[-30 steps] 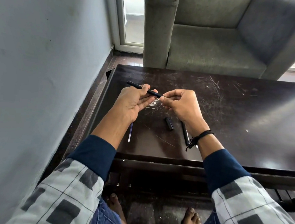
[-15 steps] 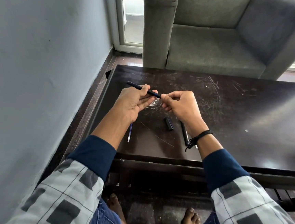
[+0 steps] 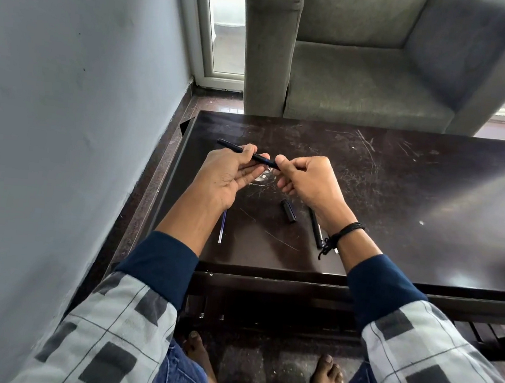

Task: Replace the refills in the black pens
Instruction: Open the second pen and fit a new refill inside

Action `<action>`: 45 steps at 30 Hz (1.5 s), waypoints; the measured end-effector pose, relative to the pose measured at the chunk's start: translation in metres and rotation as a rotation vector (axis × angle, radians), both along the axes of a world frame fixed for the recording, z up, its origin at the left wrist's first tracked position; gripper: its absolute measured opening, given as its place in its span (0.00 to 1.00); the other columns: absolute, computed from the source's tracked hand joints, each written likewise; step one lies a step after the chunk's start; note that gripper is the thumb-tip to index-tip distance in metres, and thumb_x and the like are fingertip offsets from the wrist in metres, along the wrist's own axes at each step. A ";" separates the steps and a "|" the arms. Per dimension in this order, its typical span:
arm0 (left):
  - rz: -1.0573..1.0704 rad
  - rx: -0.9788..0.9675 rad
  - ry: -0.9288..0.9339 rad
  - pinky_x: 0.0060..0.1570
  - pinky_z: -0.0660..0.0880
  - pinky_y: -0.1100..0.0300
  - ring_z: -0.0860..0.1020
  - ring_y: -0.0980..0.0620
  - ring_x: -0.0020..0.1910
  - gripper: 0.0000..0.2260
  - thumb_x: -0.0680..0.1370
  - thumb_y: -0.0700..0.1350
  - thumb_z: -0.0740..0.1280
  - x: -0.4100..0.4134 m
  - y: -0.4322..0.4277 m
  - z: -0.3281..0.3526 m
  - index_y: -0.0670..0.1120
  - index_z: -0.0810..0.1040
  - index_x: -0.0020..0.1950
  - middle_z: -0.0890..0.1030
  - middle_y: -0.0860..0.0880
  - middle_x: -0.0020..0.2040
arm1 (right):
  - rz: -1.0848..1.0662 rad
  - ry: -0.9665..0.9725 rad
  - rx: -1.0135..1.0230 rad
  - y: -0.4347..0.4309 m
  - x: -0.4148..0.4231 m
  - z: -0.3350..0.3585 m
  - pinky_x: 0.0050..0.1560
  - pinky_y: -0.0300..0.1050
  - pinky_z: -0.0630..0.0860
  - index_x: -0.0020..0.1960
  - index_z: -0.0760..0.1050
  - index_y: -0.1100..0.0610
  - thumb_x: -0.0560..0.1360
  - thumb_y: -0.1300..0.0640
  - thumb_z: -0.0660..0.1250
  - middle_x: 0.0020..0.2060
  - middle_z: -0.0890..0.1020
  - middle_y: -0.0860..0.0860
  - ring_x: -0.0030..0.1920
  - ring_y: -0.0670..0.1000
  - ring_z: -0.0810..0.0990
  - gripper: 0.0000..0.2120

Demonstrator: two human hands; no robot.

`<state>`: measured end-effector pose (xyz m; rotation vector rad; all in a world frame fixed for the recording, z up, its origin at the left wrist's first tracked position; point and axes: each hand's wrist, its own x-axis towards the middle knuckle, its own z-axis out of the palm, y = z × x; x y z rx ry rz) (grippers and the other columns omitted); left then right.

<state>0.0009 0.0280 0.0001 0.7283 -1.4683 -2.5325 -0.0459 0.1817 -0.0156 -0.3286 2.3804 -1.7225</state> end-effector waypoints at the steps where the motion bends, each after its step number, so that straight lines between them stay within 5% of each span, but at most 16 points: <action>1: 0.004 -0.002 -0.001 0.49 0.83 0.55 0.86 0.46 0.44 0.04 0.81 0.36 0.66 0.000 0.000 0.000 0.36 0.78 0.53 0.85 0.38 0.45 | 0.003 0.003 -0.014 0.000 0.000 0.001 0.34 0.37 0.75 0.42 0.84 0.59 0.78 0.48 0.73 0.31 0.84 0.51 0.30 0.45 0.79 0.15; 6: 0.009 0.004 -0.005 0.50 0.83 0.55 0.86 0.46 0.43 0.06 0.81 0.36 0.66 0.001 0.000 0.002 0.35 0.77 0.56 0.85 0.39 0.44 | 0.008 0.043 -0.037 0.001 -0.002 0.000 0.33 0.35 0.75 0.40 0.82 0.57 0.75 0.56 0.76 0.31 0.84 0.50 0.31 0.45 0.80 0.07; 11: 0.010 0.009 -0.003 0.50 0.83 0.56 0.86 0.47 0.41 0.07 0.81 0.36 0.66 0.000 0.000 0.003 0.35 0.76 0.57 0.85 0.39 0.44 | 0.001 0.021 0.010 -0.002 -0.002 -0.003 0.35 0.39 0.74 0.40 0.83 0.58 0.80 0.49 0.70 0.30 0.84 0.51 0.30 0.45 0.79 0.15; 18: 0.010 0.006 -0.004 0.47 0.83 0.57 0.86 0.47 0.41 0.03 0.81 0.36 0.66 0.000 -0.001 0.002 0.37 0.77 0.51 0.85 0.39 0.42 | 0.023 0.039 -0.032 0.000 -0.001 -0.001 0.35 0.37 0.76 0.42 0.83 0.58 0.76 0.56 0.76 0.33 0.86 0.54 0.32 0.46 0.81 0.07; 23: 0.008 -0.001 -0.004 0.48 0.83 0.56 0.86 0.47 0.42 0.03 0.81 0.36 0.66 0.001 -0.001 0.003 0.37 0.78 0.52 0.86 0.39 0.43 | 0.024 0.002 0.006 0.000 0.000 0.000 0.34 0.37 0.75 0.40 0.83 0.59 0.80 0.49 0.70 0.30 0.84 0.52 0.30 0.46 0.79 0.16; 29: 0.007 0.006 -0.006 0.49 0.83 0.55 0.86 0.47 0.42 0.03 0.81 0.36 0.66 0.000 0.001 0.002 0.37 0.78 0.51 0.86 0.39 0.42 | 0.009 0.051 -0.039 0.000 -0.002 0.000 0.32 0.36 0.74 0.40 0.81 0.56 0.77 0.55 0.74 0.30 0.84 0.50 0.30 0.44 0.80 0.09; 34: -0.003 -0.003 0.000 0.47 0.83 0.56 0.86 0.48 0.42 0.04 0.81 0.36 0.66 0.000 0.001 0.001 0.36 0.78 0.52 0.86 0.40 0.41 | -0.005 0.011 0.028 -0.001 -0.002 -0.002 0.36 0.40 0.76 0.39 0.82 0.58 0.81 0.46 0.67 0.30 0.84 0.51 0.31 0.46 0.80 0.19; 39: -0.001 -0.010 -0.009 0.48 0.83 0.57 0.86 0.48 0.40 0.03 0.81 0.37 0.66 -0.001 -0.001 0.000 0.38 0.78 0.49 0.85 0.40 0.42 | 0.025 0.032 -0.020 0.000 0.000 0.000 0.34 0.35 0.75 0.42 0.82 0.59 0.75 0.53 0.76 0.33 0.85 0.53 0.31 0.44 0.80 0.09; 45: -0.003 -0.004 -0.005 0.49 0.83 0.56 0.86 0.47 0.42 0.03 0.81 0.36 0.66 -0.001 0.000 0.000 0.37 0.78 0.49 0.85 0.39 0.43 | 0.019 0.028 0.019 0.000 -0.002 -0.003 0.35 0.37 0.74 0.40 0.82 0.57 0.78 0.52 0.73 0.32 0.86 0.52 0.31 0.44 0.80 0.11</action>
